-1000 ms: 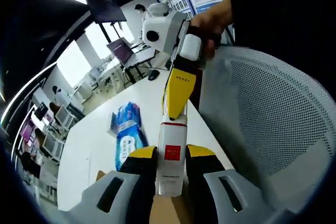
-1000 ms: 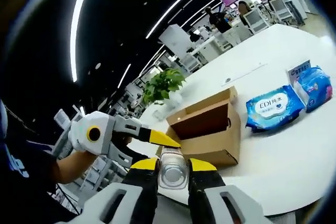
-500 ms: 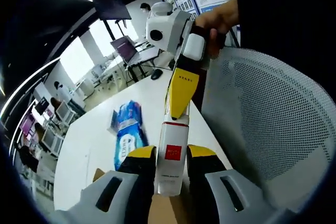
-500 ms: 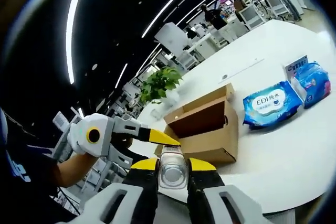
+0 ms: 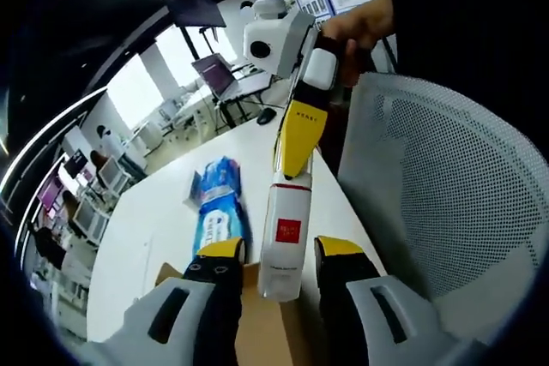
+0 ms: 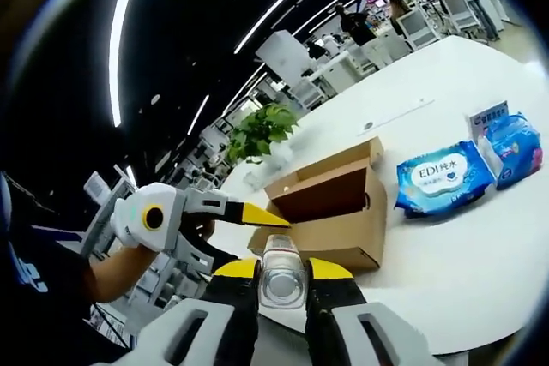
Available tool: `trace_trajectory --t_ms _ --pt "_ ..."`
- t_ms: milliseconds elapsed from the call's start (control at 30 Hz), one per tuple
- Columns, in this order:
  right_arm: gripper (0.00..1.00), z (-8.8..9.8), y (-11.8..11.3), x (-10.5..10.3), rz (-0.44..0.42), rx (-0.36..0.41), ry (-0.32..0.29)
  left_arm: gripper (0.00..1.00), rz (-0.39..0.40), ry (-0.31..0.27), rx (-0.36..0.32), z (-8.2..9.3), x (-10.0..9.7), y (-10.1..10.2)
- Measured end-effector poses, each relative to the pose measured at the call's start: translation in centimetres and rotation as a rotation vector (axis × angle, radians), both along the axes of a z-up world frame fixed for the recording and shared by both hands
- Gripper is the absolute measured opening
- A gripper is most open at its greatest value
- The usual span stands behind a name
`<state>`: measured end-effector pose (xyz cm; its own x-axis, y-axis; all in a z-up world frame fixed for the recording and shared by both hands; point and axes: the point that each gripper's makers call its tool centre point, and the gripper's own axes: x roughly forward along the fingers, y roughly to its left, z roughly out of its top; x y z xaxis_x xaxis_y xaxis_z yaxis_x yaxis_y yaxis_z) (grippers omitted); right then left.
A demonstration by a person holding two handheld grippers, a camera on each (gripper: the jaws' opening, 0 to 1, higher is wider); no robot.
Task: Operate the shoe box by opening the lid, removing the specified soft item, and placing it in the target area until the item is outside and the box remains undamaged.
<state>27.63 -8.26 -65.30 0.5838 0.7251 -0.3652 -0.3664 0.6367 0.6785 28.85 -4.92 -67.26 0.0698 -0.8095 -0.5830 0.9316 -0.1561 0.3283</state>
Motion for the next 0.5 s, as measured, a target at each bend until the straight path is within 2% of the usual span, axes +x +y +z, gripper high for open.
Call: trace_trajectory --t_ms 133,267,500 --pt "0.15 0.1 -0.4 0.4 0.014 -0.028 -0.011 0.4 0.049 0.034 -0.004 -0.5 0.4 0.5" --pt "0.15 0.2 -0.6 0.9 0.035 -0.059 -0.026 0.42 0.086 0.055 -0.016 -0.7 0.6 0.8" --pt "0.15 0.7 -1.1 2.2 0.086 -0.131 -0.078 0.53 0.195 0.126 -0.029 -1.1 1.6 1.7"
